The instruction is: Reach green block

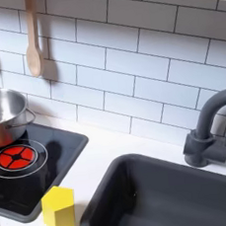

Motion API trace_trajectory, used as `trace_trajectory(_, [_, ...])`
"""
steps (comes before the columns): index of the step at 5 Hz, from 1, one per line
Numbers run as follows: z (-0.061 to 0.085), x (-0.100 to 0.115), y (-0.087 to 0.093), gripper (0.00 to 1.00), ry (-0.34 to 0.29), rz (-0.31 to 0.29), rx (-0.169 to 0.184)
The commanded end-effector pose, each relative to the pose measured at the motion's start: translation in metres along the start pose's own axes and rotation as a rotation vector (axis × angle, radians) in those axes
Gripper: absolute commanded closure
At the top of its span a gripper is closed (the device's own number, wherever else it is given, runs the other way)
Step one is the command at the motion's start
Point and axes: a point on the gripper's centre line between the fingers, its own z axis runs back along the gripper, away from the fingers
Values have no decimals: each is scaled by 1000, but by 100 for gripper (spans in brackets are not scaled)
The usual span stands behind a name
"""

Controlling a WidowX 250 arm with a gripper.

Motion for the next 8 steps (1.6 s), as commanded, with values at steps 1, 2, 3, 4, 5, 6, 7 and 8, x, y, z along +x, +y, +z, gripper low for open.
trace_trajectory(1, [0, 0, 0, 0, -2, 0, 0])
trace_trajectory(2, [0, 12, 11, 0, -13, -1, 24])
trace_trajectory(3, [-4, 17, 14, 0, 2, 8, 24])
trace_trajectory(4, [-1, 26, 20, 0, -16, -2, 34])
trace_trajectory(5, [2, 37, 27, 0, -35, -11, 45])
trace_trajectory(6, [4, 47, 33, 0, -46, 1, 48])
trace_trajectory(7, [3, 57, 40, 0, -43, 8, 45])
trace_trajectory(8, [0, 67, 48, 0, -41, 26, 56])
